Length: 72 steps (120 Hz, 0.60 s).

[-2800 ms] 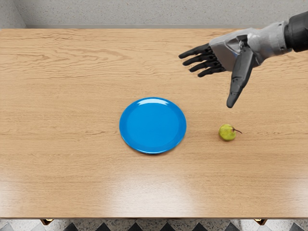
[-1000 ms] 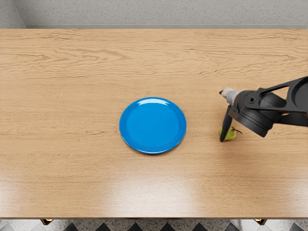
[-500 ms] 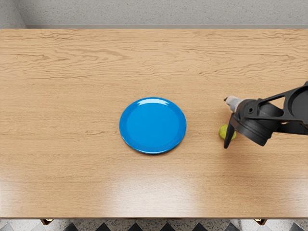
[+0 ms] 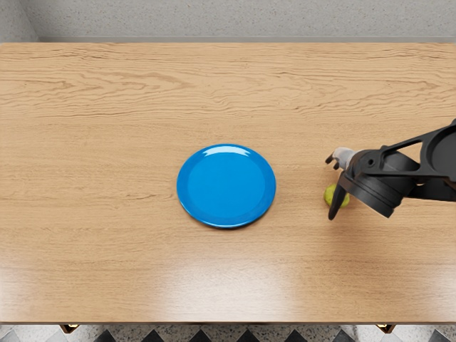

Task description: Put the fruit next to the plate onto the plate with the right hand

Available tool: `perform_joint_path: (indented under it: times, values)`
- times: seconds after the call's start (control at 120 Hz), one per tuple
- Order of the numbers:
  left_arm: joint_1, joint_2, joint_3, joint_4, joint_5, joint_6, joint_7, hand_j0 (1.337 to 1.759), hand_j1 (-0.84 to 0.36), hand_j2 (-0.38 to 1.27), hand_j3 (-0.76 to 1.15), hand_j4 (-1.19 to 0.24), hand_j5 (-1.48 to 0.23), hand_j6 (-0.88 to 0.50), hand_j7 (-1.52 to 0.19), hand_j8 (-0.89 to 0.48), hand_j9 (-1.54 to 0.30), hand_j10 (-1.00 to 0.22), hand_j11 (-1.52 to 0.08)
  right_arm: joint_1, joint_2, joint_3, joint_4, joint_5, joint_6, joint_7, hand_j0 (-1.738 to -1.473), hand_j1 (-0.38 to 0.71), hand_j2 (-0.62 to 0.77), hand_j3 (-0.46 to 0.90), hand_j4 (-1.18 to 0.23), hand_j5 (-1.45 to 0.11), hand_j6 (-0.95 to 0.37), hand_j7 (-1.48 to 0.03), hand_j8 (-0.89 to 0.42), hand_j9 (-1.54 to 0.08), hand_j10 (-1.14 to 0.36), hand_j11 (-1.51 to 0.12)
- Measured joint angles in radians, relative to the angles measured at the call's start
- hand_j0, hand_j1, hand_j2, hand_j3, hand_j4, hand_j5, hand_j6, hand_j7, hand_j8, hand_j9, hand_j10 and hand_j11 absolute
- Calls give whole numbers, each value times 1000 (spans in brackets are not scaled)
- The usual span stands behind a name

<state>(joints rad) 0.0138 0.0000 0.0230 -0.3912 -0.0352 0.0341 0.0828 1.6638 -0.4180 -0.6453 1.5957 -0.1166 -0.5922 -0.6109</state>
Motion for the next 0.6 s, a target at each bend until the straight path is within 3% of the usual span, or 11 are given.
perform_joint_path:
  times: [0.517, 0.6]
  values:
    - [0, 0, 0, 0, 0, 0, 0, 1658, 343, 1, 0, -4, -6, -4, -6, -4, -6, -4, -6, 9, 0, -34, 13, 32, 0, 0, -1658, -79, -44, 0, -225, -293, -226, -293, -226, -293, -226, -293]
    - [0, 0, 0, 0, 0, 0, 0, 1658, 343, 1, 0, -4, -6, -4, -6, -4, -6, -4, -6, 10, -1, -34, 13, 32, 0, 0, -1658, -18, -55, 0, -277, -359, -277, -359, -277, -359, -277, -359]
